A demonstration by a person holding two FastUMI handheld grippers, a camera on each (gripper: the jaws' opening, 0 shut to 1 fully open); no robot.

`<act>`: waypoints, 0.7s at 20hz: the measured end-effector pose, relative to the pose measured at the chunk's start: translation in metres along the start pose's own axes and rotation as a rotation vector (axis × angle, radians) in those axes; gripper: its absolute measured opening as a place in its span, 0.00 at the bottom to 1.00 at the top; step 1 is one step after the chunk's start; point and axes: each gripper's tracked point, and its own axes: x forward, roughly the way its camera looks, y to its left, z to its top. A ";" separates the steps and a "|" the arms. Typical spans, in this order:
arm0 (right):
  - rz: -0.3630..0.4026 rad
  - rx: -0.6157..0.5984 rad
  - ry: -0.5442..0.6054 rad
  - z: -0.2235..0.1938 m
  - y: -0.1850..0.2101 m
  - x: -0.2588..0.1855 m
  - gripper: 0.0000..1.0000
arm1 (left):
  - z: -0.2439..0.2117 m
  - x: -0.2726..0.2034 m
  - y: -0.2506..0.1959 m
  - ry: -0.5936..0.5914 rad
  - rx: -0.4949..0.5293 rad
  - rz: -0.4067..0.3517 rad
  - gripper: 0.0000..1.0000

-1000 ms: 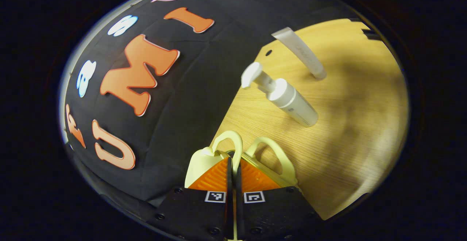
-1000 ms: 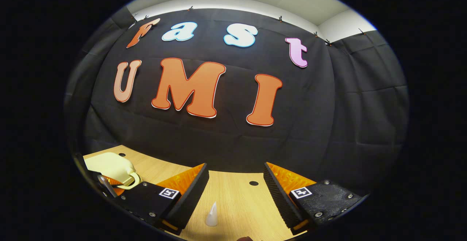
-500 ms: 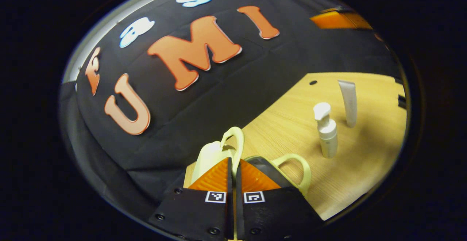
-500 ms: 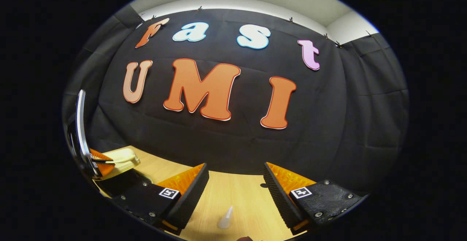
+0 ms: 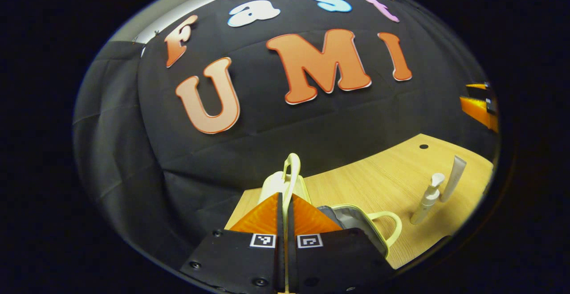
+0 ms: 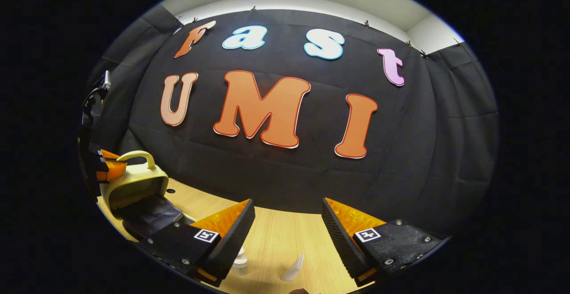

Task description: First open the suitcase, pack the skin care products into it, and then close the suitcase.

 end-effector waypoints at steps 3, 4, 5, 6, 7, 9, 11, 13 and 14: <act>0.011 -0.005 0.001 0.003 0.008 0.002 0.96 | -0.006 0.001 0.040 -0.001 -0.064 0.056 0.04; 0.015 -0.004 0.001 0.004 0.012 0.003 0.95 | -0.009 0.003 0.052 0.002 -0.083 0.070 0.04; 0.020 -0.006 0.002 0.004 0.016 0.004 0.95 | -0.011 0.003 0.065 0.005 -0.105 0.089 0.03; 0.025 -0.008 0.004 0.004 0.019 0.006 0.95 | -0.016 0.005 0.078 0.010 -0.130 0.101 0.04; 0.029 -0.011 0.003 0.005 0.023 0.006 0.95 | -0.020 0.006 0.091 0.016 -0.150 0.117 0.03; 0.036 -0.014 0.006 0.006 0.031 0.009 0.95 | -0.030 0.010 0.119 0.033 -0.184 0.137 0.03; 0.043 -0.014 0.008 0.007 0.041 0.010 0.96 | -0.045 0.015 0.143 0.058 -0.192 0.159 0.03; 0.046 -0.018 0.005 0.009 0.051 0.012 0.96 | -0.065 0.018 0.166 0.088 -0.199 0.177 0.03; 0.047 -0.019 0.003 0.010 0.055 0.013 0.95 | -0.076 0.019 0.177 0.101 -0.210 0.182 0.03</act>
